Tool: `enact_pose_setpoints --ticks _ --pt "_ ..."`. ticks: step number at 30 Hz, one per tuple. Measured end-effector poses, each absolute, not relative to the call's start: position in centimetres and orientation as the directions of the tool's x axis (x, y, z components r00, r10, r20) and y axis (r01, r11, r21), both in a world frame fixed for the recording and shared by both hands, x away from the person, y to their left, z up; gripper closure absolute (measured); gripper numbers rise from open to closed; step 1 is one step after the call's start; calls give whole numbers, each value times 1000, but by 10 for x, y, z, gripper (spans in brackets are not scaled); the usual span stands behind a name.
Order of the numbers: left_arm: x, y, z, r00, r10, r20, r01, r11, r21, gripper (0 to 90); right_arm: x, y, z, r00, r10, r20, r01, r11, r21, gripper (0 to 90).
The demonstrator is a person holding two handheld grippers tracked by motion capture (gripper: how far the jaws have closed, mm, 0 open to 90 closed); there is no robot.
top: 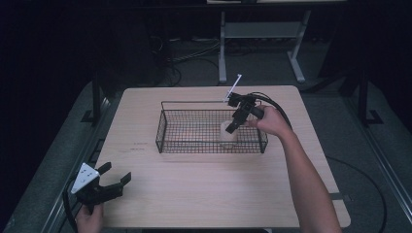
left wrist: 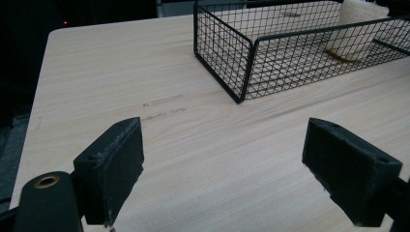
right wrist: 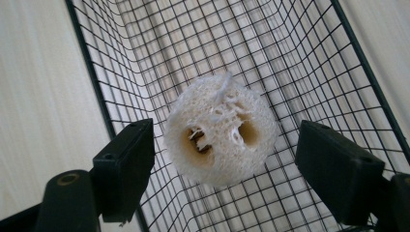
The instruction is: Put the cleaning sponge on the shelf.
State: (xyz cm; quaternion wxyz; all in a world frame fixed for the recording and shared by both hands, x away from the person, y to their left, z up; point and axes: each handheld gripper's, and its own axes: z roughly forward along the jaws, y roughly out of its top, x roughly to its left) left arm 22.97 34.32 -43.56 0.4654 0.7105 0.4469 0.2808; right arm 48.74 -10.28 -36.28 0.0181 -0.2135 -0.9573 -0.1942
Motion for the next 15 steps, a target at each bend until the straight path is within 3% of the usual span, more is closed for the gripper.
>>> enact_pose_setpoints --ticks 15 --pt "229 343 -435 445 895 -18 372 -166 913 141 474 -109 -345 -913 397 98 403 834 376 213"
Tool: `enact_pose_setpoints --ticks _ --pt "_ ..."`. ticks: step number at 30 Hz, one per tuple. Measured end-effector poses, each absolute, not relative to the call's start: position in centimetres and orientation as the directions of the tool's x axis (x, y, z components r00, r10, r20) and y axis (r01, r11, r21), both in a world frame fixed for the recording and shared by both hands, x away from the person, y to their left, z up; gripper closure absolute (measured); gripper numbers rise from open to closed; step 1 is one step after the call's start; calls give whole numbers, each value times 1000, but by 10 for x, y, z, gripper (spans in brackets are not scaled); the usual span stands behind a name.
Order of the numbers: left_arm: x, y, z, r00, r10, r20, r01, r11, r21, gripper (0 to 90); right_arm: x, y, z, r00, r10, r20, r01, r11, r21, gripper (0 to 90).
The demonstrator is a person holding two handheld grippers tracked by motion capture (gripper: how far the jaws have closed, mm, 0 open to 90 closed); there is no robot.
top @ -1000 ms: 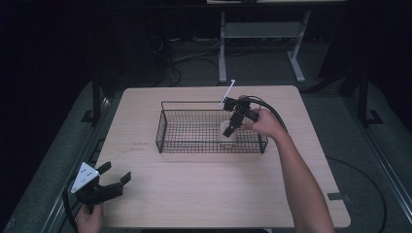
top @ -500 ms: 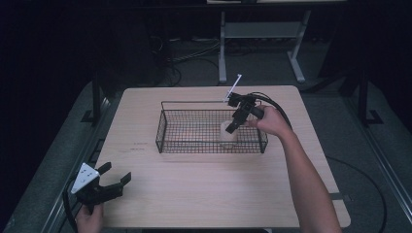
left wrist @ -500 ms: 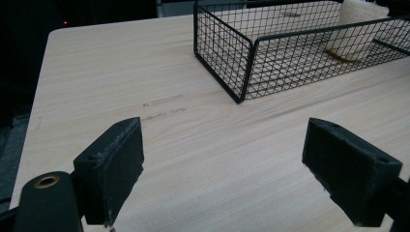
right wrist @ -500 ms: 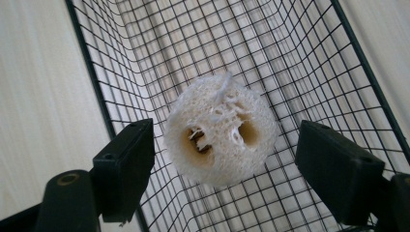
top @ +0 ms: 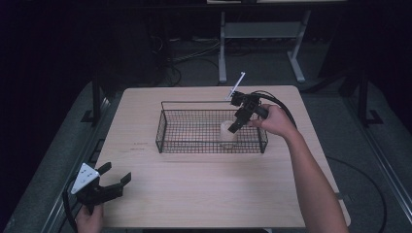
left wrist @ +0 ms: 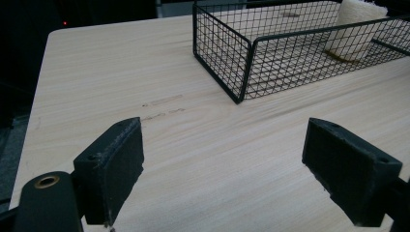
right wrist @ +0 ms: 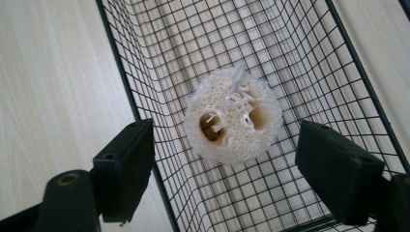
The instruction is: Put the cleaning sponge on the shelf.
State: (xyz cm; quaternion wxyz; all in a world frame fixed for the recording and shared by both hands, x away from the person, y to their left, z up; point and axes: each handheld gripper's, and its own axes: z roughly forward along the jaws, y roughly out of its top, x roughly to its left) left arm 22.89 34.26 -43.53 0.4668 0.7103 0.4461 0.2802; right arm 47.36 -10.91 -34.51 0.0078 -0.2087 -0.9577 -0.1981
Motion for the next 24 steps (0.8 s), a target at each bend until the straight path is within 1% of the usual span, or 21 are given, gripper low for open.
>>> enact_pose_setpoints --ticks 24 --pt "229 343 -435 445 895 -16 372 -169 913 141 453 -112 -330 -928 366 75 366 854 369 212"
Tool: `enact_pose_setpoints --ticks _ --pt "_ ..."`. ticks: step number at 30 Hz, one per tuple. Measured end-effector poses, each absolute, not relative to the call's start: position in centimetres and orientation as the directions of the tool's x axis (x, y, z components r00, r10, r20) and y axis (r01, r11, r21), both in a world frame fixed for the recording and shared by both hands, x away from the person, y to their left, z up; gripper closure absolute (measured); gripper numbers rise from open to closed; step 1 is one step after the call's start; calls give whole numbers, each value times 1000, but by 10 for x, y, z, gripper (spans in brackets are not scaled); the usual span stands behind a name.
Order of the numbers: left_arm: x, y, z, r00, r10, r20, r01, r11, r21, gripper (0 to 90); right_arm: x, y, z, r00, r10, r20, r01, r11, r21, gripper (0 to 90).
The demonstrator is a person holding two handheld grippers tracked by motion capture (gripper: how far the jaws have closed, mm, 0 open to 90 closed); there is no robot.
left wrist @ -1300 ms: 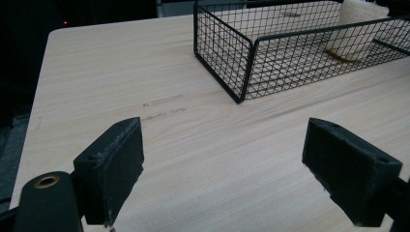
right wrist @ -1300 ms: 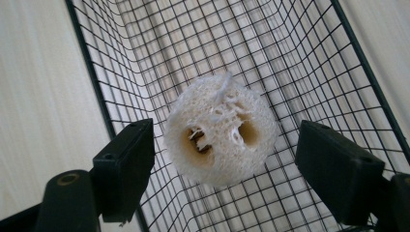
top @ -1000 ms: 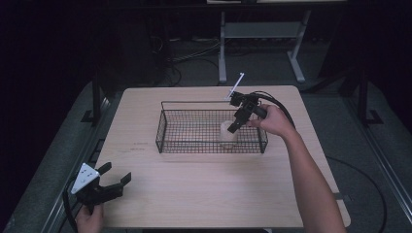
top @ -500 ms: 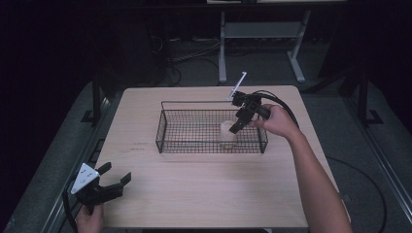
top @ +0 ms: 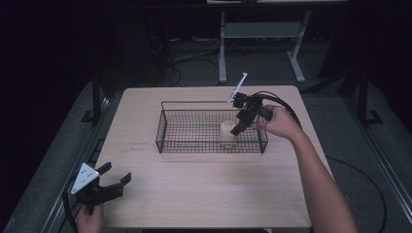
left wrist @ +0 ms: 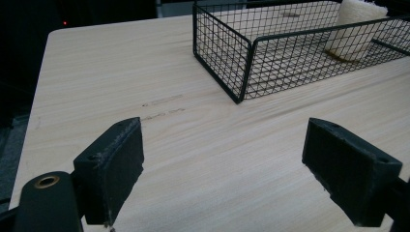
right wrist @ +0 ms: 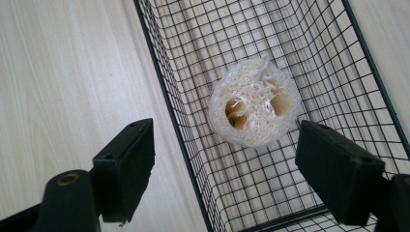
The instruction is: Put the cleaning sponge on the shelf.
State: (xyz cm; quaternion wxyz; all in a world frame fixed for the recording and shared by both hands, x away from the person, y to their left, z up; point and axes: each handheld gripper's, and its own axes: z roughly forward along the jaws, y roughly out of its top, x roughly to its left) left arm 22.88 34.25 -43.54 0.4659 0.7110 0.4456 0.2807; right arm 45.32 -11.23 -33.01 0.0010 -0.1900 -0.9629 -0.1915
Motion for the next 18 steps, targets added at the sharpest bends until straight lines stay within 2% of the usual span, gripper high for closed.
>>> enact_pose_setpoints --ticks 18 --pt "229 342 -436 445 895 -17 373 -168 913 141 438 -120 -330 -932 354 83 358 854 379 212"
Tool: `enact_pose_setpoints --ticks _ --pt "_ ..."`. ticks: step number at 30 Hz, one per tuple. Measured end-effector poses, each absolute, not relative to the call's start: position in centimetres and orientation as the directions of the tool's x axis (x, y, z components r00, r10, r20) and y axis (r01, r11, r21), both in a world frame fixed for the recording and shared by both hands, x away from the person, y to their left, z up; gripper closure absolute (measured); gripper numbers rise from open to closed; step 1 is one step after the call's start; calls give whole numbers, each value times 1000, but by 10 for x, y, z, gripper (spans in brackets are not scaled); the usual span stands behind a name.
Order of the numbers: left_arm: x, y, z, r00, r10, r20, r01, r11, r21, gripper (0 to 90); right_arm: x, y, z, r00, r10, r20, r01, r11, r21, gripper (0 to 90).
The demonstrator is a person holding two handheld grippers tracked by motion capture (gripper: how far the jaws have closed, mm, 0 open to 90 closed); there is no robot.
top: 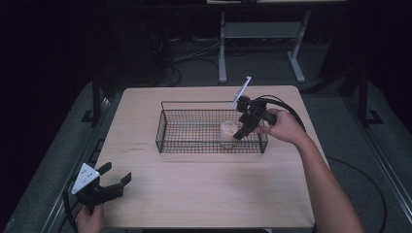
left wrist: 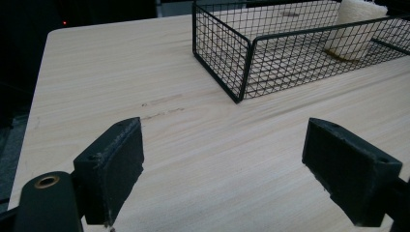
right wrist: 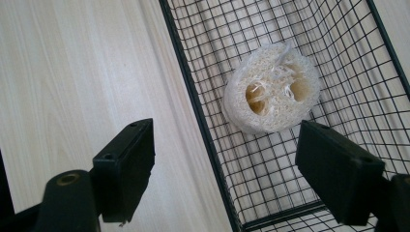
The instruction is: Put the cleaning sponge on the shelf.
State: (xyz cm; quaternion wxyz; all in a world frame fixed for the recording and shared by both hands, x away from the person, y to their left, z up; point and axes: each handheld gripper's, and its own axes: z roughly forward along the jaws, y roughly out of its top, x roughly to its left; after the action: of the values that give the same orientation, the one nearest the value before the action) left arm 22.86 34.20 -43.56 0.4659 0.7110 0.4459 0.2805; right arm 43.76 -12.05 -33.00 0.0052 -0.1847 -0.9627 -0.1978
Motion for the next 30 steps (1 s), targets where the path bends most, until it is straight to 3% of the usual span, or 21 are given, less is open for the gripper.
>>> enact_pose_setpoints --ticks 30 --pt "228 342 -436 444 896 -10 372 -175 912 141 411 -141 -338 -930 357 92 365 854 372 204"
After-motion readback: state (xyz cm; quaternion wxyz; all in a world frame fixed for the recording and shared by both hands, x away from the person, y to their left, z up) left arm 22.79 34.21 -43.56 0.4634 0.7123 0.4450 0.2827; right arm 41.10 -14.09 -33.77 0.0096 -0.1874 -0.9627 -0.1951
